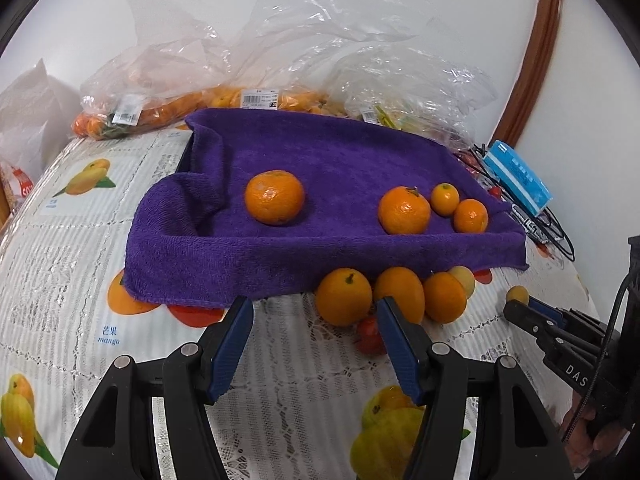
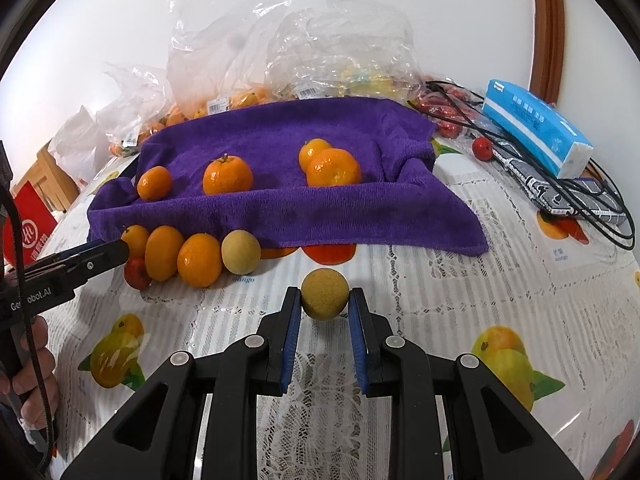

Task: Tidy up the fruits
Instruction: 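Hold the pear in the right tool while the left tool grips an orange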

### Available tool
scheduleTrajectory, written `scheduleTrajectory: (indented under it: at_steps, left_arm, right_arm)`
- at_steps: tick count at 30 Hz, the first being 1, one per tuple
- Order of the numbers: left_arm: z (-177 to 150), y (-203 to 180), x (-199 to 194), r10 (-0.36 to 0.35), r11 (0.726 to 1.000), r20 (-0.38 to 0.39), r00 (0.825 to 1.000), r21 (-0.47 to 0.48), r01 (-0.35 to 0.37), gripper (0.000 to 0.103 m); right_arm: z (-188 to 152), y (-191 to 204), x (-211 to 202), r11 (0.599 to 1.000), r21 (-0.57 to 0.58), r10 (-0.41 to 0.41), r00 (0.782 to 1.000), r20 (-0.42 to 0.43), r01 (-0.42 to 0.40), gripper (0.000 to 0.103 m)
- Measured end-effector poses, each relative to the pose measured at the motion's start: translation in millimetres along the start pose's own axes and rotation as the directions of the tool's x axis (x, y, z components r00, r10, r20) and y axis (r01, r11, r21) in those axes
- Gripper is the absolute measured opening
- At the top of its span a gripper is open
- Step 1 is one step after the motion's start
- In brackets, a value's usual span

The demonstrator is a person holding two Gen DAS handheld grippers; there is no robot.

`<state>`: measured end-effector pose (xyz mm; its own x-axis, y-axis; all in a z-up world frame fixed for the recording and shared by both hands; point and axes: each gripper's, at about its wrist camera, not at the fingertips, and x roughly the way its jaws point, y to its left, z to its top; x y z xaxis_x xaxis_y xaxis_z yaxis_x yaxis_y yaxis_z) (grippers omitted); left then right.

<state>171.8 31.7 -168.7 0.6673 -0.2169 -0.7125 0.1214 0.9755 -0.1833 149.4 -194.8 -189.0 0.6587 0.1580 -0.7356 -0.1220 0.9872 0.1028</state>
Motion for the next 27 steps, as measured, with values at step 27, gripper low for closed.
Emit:
scheduleTrajectory:
  at_steps: [27]
  left_arm:
    - [0.3, 1.1, -4.2, -0.016, 1.0, 0.021, 1.0, -0.015, 0.016, 0.061]
  right_arm:
    - [-0.3, -0.8, -1.7, 1.0, -0.001, 0.006, 1.0, -0.001, -0.006, 0.024]
